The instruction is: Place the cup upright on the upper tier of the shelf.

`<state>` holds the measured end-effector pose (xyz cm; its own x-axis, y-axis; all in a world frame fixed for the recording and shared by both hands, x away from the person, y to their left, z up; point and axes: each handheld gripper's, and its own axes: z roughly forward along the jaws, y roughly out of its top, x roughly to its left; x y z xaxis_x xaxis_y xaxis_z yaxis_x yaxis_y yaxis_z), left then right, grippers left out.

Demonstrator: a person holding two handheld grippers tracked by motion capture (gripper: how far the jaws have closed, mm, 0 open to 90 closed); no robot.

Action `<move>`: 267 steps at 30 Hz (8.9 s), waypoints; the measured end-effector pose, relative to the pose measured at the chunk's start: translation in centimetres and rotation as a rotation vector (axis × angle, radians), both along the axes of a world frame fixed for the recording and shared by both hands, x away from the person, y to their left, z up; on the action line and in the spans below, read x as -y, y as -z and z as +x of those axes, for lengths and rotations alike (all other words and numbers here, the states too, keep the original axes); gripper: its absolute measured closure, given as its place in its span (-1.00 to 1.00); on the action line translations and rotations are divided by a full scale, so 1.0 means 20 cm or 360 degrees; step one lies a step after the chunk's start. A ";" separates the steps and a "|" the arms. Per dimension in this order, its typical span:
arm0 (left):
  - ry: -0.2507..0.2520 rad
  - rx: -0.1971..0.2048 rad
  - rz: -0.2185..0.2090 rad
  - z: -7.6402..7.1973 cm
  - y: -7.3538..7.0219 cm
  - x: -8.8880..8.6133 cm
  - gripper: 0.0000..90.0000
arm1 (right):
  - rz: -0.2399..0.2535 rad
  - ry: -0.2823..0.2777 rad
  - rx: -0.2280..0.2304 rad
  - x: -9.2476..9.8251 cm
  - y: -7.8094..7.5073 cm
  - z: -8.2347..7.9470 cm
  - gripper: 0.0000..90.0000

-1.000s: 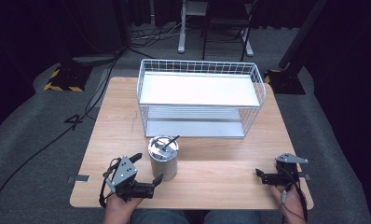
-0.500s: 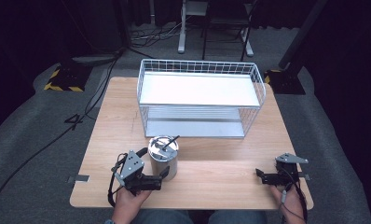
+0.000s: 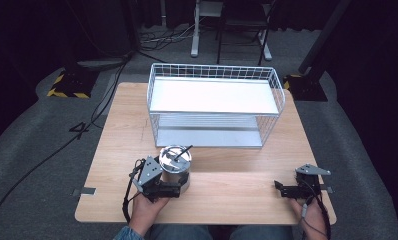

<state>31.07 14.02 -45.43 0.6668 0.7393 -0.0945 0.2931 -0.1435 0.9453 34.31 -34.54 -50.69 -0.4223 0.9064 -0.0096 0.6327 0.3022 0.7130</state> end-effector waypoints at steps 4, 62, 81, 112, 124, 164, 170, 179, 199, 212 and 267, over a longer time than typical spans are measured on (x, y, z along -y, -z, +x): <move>-0.0004 0.0024 0.0013 0.02 0.01 0.02 -1.00 | 0.0002 0.0004 -0.0002 0.00 0.00 0.00 -1.00; 0.0030 0.0070 0.0094 0.05 -0.31 0.03 -0.93 | 0.0000 0.0080 0.0003 -0.02 0.00 0.00 -1.00; 0.0081 0.0046 0.0014 0.18 -0.60 0.00 -0.93 | 0.0000 0.0080 0.0004 -0.02 0.00 0.00 -1.00; 0.0122 0.0173 0.0002 0.43 -1.00 0.11 -0.93 | 0.0000 0.0080 0.0003 -0.02 0.00 0.00 -1.00; 0.0076 0.0229 -0.0064 0.58 -1.10 0.15 -0.93 | -0.0003 0.0080 0.0001 -0.03 0.00 0.01 -1.00; -0.0165 0.0133 -0.0086 1.07 -1.03 0.41 -0.93 | -0.0001 0.0084 0.0005 -0.03 0.00 0.01 -1.00; -0.0189 0.0109 -0.0069 1.09 -1.00 0.41 -0.93 | 0.0000 0.0085 0.0004 -0.03 0.00 0.01 -1.00; -0.0194 0.0084 -0.0037 1.11 -0.96 0.43 -0.93 | -0.0001 0.0079 0.0008 -0.03 0.00 0.01 -1.00; -0.0197 0.0155 -0.0025 1.11 -0.93 0.42 -0.95 | -0.0001 0.0081 0.0010 -0.03 0.00 0.01 -1.00; -0.0217 0.0274 0.0006 1.08 -0.95 0.41 -1.00 | -0.0001 0.0079 0.0008 -0.03 0.00 0.01 -1.00; -0.0107 0.0299 0.0073 0.17 -0.92 -0.21 -1.00 | 0.0003 0.0109 0.0001 -0.04 0.00 0.03 -1.00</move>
